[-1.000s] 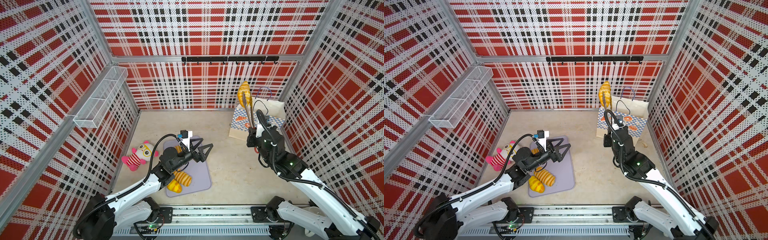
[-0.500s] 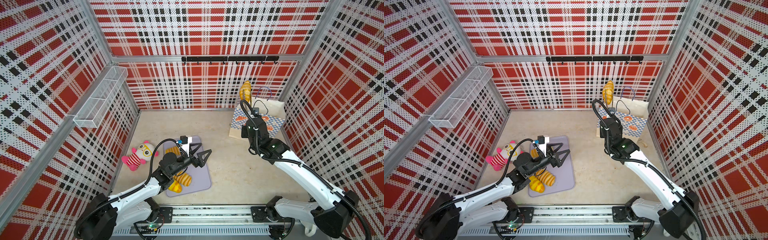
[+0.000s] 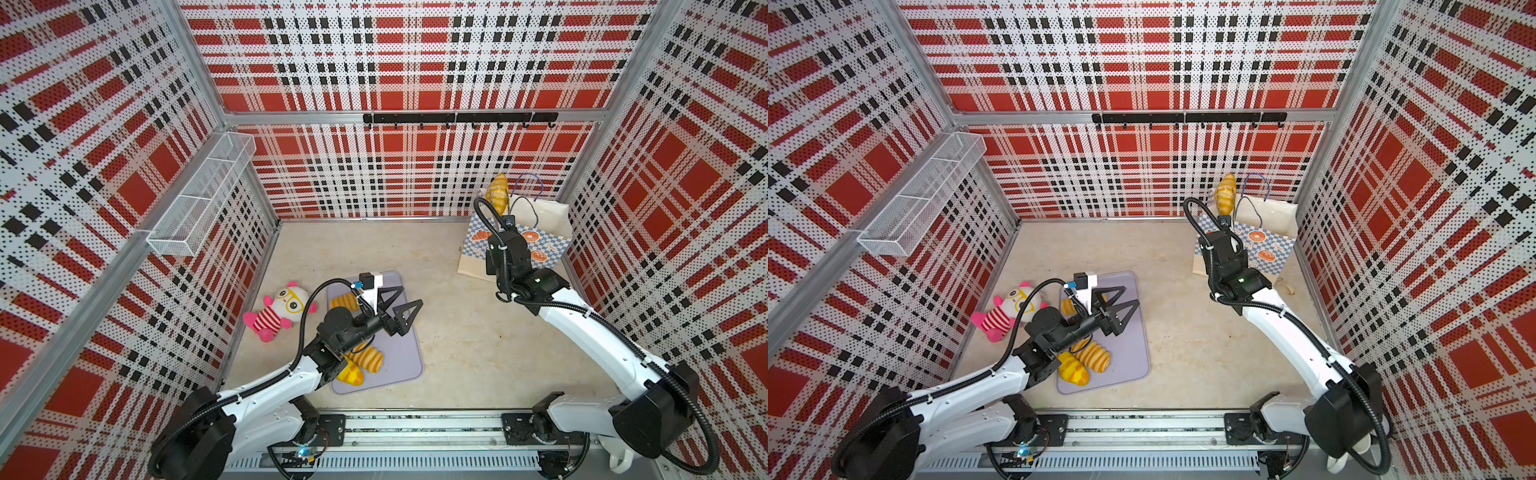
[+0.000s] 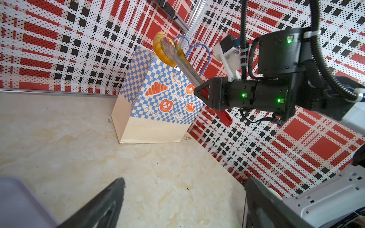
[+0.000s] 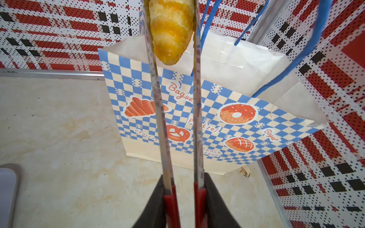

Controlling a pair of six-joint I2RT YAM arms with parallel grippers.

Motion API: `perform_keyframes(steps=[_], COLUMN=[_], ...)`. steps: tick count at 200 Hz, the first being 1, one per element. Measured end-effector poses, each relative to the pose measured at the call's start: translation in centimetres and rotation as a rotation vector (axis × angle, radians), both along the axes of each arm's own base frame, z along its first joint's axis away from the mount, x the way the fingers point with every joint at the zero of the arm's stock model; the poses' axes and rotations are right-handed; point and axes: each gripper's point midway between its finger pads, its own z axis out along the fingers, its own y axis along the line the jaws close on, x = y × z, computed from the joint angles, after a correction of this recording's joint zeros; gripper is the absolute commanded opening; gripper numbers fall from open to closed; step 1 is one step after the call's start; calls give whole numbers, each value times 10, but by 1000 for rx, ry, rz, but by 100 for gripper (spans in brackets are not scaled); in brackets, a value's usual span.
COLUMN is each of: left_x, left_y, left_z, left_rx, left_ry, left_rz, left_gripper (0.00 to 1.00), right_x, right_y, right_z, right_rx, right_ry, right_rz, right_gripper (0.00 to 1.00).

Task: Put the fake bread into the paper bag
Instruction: 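Lower the tongs into the bag and open them to drop the croissant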

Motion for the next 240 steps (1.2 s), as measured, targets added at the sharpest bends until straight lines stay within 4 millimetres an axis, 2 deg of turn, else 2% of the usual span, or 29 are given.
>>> perform_keyframes(steps=[115, 240], left_x=[5, 13], left_y=[5, 14], left_z=[2, 1], left_rx=[-17, -34], left_ry=[8, 34], left_rz=[29, 65], left_gripper=[98, 98], right_x=[1, -11], right_y=[3, -2], right_z=[-3, 19], right_rx=[14, 51], right_ry=[17, -37], right_rz=[12, 18], right_gripper=[41, 44])
